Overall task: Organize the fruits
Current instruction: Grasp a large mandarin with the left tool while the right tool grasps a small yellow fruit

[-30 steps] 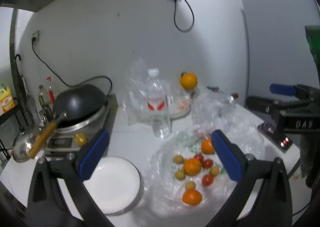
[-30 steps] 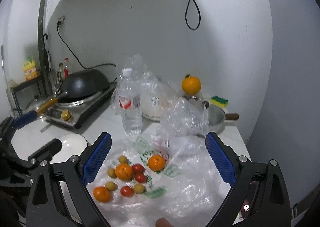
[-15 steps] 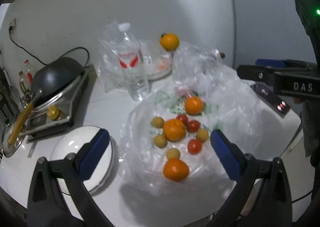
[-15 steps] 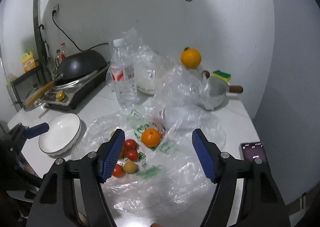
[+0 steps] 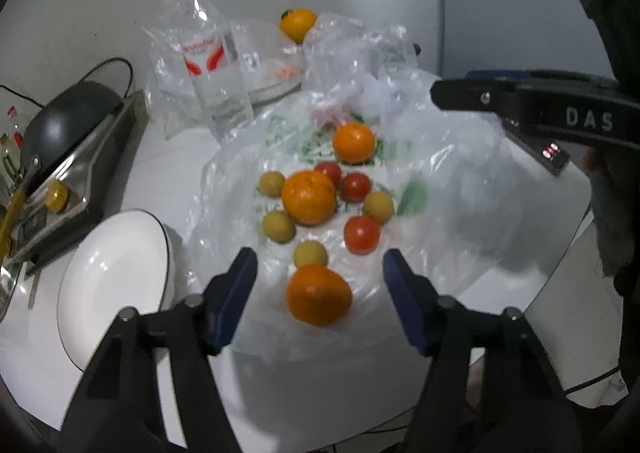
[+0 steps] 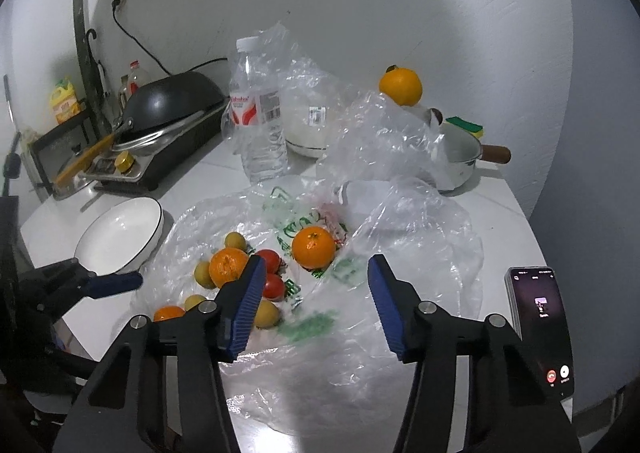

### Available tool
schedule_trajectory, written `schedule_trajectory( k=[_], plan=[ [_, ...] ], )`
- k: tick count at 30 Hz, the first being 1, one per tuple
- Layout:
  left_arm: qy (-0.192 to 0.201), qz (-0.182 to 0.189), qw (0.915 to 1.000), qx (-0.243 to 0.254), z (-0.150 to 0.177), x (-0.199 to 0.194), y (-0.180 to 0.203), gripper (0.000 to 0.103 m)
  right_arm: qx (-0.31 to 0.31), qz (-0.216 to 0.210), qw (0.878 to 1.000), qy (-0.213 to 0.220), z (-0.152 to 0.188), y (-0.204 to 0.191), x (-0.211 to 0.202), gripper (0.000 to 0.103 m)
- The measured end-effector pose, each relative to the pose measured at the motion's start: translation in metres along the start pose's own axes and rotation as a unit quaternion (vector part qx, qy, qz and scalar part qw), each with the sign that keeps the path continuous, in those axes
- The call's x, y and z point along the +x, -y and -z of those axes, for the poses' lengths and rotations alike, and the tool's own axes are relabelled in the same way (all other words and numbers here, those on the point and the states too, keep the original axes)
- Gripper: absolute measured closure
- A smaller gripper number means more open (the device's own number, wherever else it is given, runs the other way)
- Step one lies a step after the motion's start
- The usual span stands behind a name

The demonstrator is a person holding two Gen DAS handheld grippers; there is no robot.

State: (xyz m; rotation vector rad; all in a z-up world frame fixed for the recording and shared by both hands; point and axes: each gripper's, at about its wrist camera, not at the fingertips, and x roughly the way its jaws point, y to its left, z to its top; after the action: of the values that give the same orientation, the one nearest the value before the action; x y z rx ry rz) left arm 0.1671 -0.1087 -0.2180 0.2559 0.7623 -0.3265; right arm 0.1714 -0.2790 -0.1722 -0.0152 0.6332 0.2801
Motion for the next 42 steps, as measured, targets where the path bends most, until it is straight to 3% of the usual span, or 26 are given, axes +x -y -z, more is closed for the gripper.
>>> schedule_trajectory(
  k=[4,19,22,30,42],
  plan=[
    [-0.021,0.006,0.9998,-0.002,0.004,0.011,0.000,0.050,-0.003,-0.011,1.000,-0.016,0.003,0.001,0.011,0.060],
    [-0.057,0.016,0.9982,-0.011,0.010,0.031,-0.008,0.054,-0.018,-0.048,0.997,-0.064,0.015,-0.015,0.050,0.066],
    [-0.058,0.021,0.9980,-0.011,0.010,0.031,-0.007,0.060,-0.024,-0.055,0.995,-0.075,0.017,-0.021,0.056,0.067],
    [-0.052,0.024,0.9982,-0.017,0.007,0.030,-0.009,0.061,-0.034,-0.065,0.993,-0.093,0.021,-0.026,0.067,0.076],
    [-0.019,0.028,0.9993,-0.018,-0.003,0.017,-0.010,0.061,-0.035,-0.072,0.990,-0.117,0.028,-0.027,0.076,0.076]
  ],
)
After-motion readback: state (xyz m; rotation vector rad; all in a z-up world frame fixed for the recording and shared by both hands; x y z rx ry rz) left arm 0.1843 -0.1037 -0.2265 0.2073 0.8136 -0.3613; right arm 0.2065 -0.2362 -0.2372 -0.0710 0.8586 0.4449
